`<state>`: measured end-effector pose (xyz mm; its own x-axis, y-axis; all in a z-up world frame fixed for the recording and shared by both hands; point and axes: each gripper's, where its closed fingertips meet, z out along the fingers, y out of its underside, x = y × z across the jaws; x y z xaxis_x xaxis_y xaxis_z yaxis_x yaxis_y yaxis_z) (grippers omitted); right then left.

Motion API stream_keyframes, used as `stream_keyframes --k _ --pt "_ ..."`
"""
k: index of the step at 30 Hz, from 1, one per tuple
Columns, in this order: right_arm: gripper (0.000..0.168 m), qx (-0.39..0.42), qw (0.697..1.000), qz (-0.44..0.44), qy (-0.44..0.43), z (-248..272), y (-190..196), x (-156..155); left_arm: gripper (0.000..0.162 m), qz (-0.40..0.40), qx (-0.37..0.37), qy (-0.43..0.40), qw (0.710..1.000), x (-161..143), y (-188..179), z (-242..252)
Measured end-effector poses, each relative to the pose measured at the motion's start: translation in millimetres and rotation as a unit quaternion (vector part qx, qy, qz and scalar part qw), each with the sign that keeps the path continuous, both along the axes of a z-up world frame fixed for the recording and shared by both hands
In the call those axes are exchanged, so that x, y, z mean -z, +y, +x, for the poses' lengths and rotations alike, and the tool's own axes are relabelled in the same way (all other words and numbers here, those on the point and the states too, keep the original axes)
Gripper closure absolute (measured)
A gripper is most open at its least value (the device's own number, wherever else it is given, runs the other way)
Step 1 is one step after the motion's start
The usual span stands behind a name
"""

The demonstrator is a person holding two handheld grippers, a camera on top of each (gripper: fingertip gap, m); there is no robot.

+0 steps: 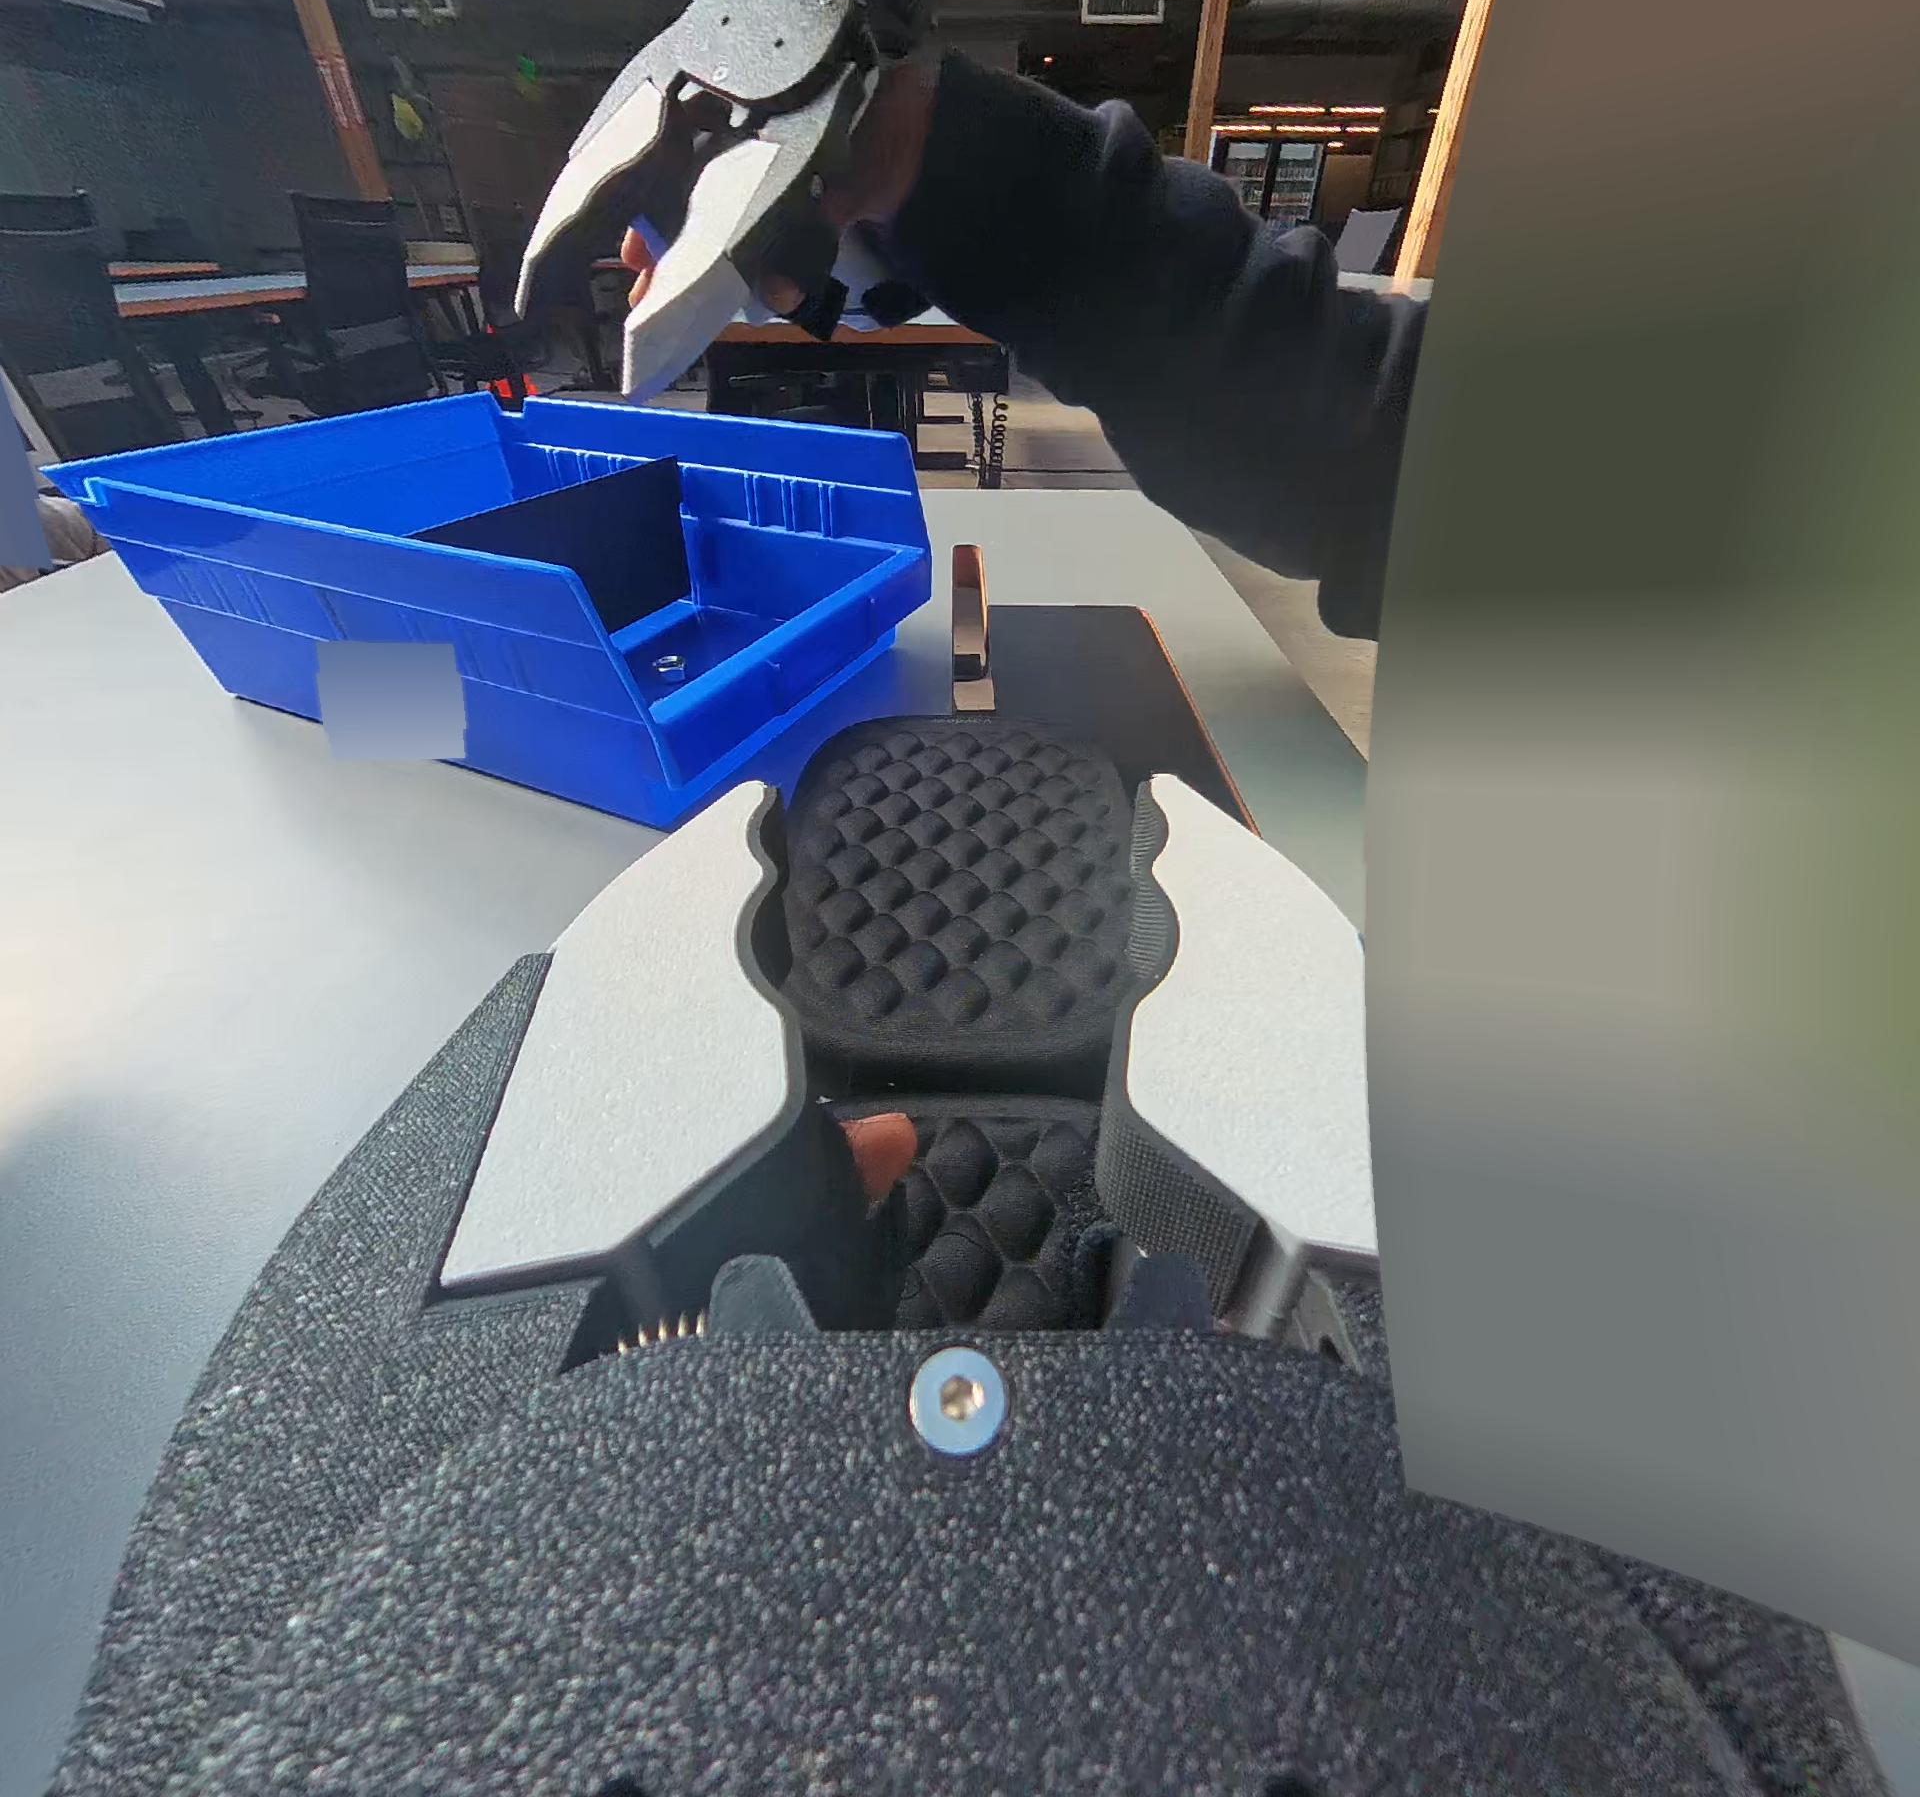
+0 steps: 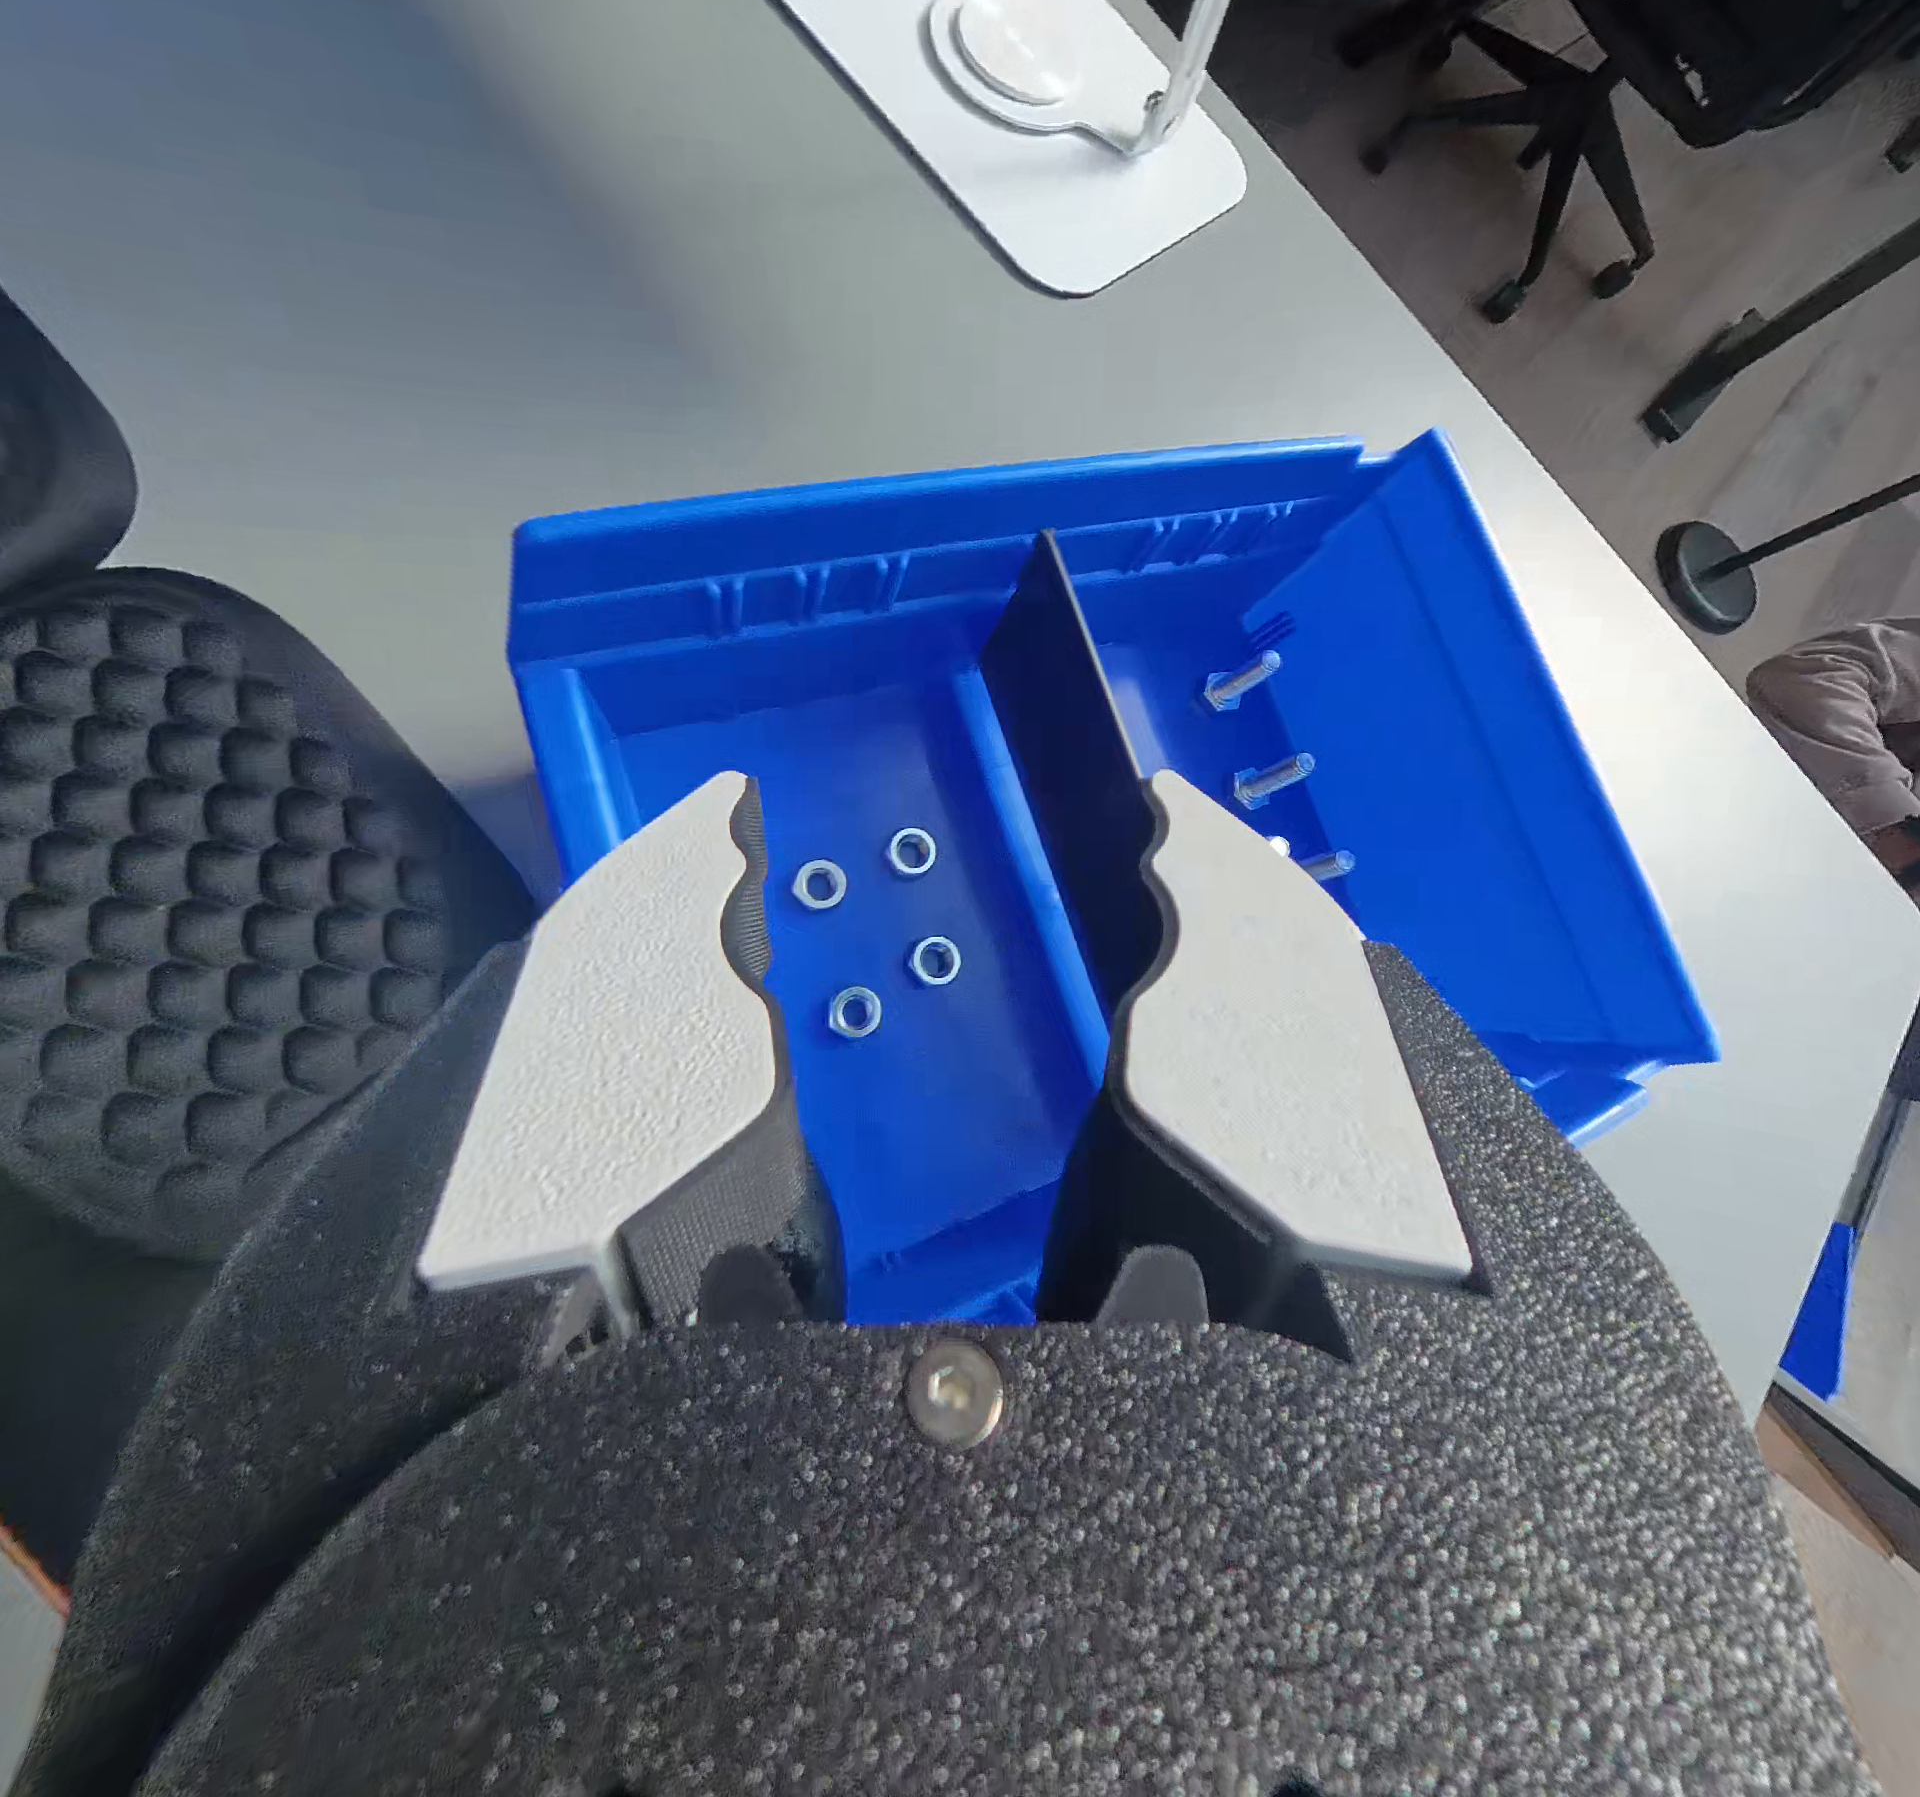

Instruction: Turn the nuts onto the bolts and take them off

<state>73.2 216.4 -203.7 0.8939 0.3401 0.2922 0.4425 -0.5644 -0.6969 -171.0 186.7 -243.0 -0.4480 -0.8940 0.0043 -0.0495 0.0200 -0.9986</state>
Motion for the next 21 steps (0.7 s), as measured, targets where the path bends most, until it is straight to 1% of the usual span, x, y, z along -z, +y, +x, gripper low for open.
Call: stream_keyframes --k 3,5,8,11,13,15,18,21 --pt "0.103 -0.044 0.999 -0.024 -0.018 -38.3 -25.5 21.9 0.098 0.002 -0.005 0.000 1.000 -0.1 0.7 0.4" --pt "0.107 -0.059 0.997 -0.048 -0.033 -54.5 -35.1 40.1 0.098 0.004 -0.012 -0.003 1.000 -1.3 2.3 0.7" --pt "0.107 -0.066 0.989 -0.103 -0.082 -57.2 -42.2 72.1 0.098 0.005 -0.026 -0.006 1.000 -3.0 5.3 1.5" --pt "0.108 -0.061 0.983 -0.140 -0.099 -52.2 -42.4 95.8 0.096 0.008 -0.033 -0.003 0.999 -3.9 6.0 1.2" --pt "0.112 -0.059 0.983 -0.145 -0.097 -49.2 -40.4 104.1 0.094 0.013 -0.042 0.002 0.999 -5.5 6.5 -0.2" --pt "0.119 -0.058 0.981 -0.157 -0.099 -44.8 -41.0 110.9 0.092 0.015 -0.055 0.007 0.998 -10.7 8.2 -3.2" --pt "0.143 -0.077 0.977 -0.172 -0.100 -45.5 -43.6 117.7 0.091 0.008 -0.084 0.019 0.996 -24.9 13.0 -14.8" --pt "0.143 -0.087 0.976 -0.167 -0.107 -45.6 -43.1 117.8 0.088 0.021 -0.121 0.066 0.990 -33.6 20.8 -41.4"
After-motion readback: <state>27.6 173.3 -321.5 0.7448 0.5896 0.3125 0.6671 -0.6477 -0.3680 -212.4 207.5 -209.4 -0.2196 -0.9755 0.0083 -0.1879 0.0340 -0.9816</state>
